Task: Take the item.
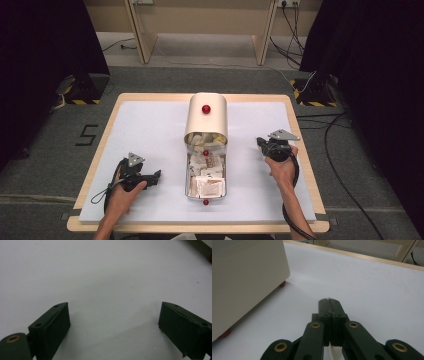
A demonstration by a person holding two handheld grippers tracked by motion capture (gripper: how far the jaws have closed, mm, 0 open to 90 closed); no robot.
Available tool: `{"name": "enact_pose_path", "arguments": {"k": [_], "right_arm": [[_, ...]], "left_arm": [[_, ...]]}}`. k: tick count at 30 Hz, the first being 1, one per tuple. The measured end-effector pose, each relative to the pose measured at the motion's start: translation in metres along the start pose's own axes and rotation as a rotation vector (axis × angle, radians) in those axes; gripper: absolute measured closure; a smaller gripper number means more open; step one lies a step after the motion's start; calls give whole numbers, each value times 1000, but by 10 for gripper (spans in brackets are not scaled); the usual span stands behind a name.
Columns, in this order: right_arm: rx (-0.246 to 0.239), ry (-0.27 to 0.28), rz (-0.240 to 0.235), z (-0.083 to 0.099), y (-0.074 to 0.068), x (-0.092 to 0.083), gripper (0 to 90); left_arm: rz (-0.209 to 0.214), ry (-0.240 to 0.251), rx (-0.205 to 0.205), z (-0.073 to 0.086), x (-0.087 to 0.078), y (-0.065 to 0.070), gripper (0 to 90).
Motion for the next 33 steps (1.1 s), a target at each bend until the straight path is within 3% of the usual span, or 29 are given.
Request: {"name": "enact_pose_path", "arguments": {"k": [15,20,26,29,30,31,32,33], "right_arm": [[-3,-24,-9,4,-2,11,890],[8,-33,-31,6,-3,14,848],[27,-11,-42,3,-3,12,777],[48,6,-46,1,-4,11,689],[76,29,-55,-1,-4,10,629],[76,29,-55,-1,-4,10,629],[97,37,-56,-3,-4,8,564],[97,37,-56,-3,-4,8,564]], "left_arm": [[0,0,0,0,0,0,93],[0,0,0,0,0,0,93],[0,0,0,0,0,0,93],[0,0,0,0,0,0,93],[0,0,0,0,0,0,93],[0,0,0,0,0,0,93],[0,0,0,0,0,0,93],[0,0,0,0,0,0,93]]}}
Point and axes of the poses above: each handheld gripper's, and its own axes: x roughly forward along the jaws, z roughly out of its underside, y roughly to its right, the point moved 2 cm from there along x, roughly forward along the jaws, and after that the axes turned 11 degrees about -z, right-handed, at the moved point
